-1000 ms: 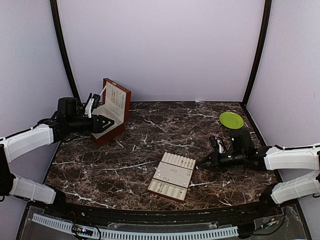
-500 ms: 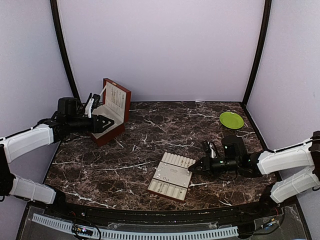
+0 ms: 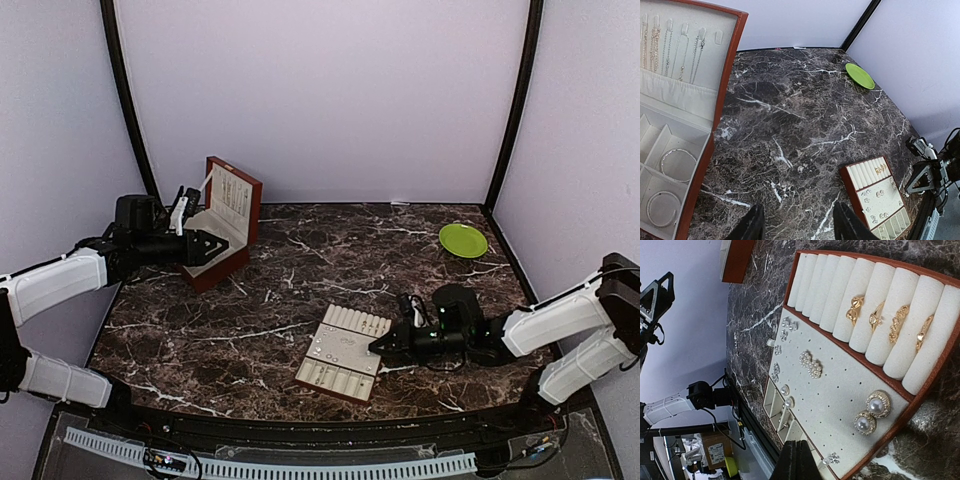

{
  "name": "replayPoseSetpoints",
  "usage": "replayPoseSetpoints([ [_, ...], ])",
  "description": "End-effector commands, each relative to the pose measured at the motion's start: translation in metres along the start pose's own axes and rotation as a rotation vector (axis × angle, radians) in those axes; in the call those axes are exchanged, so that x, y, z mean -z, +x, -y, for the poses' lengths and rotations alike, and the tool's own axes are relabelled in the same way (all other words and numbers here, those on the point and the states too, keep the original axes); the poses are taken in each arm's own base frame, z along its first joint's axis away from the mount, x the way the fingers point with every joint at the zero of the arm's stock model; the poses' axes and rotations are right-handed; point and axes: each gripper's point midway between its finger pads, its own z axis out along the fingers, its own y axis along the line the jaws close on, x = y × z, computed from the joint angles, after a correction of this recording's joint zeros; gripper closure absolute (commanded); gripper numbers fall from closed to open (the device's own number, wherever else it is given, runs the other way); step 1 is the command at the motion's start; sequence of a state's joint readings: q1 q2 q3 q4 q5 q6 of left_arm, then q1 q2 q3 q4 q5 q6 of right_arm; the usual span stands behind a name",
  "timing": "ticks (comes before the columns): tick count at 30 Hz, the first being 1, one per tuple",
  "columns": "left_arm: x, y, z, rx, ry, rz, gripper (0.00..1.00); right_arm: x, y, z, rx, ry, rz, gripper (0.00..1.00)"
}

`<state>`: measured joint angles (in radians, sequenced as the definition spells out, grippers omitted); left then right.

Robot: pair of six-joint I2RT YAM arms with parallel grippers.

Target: Organize the mixed jewelry

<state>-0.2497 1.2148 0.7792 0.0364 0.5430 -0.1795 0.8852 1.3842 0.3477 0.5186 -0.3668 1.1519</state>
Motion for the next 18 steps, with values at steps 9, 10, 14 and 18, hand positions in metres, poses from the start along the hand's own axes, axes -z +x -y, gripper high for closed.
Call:
replayPoseSetpoints([
  [9, 0.007, -0.01, 0.007, -0.016, 0.026, 0.041, 0.51, -0.003, 0.007, 0.009, -0.064, -0.012, 0.005, 1.0],
  [10, 0.007, -0.01, 0.007, -0.017, 0.026, 0.042, 0.51, -0.004, 0.008, 0.009, -0.066, -0.015, 0.002, 1.0],
  [14, 0.007, -0.01, 0.007, -0.016, 0.028, 0.042, 0.51, -0.006, 0.01, 0.01, -0.073, -0.016, -0.007, 1.0],
  [18, 0.007, -0.01, 0.008, -0.015, 0.029, 0.041, 0.51, -0.008, 0.01, 0.011, -0.075, -0.015, -0.007, 1.0],
])
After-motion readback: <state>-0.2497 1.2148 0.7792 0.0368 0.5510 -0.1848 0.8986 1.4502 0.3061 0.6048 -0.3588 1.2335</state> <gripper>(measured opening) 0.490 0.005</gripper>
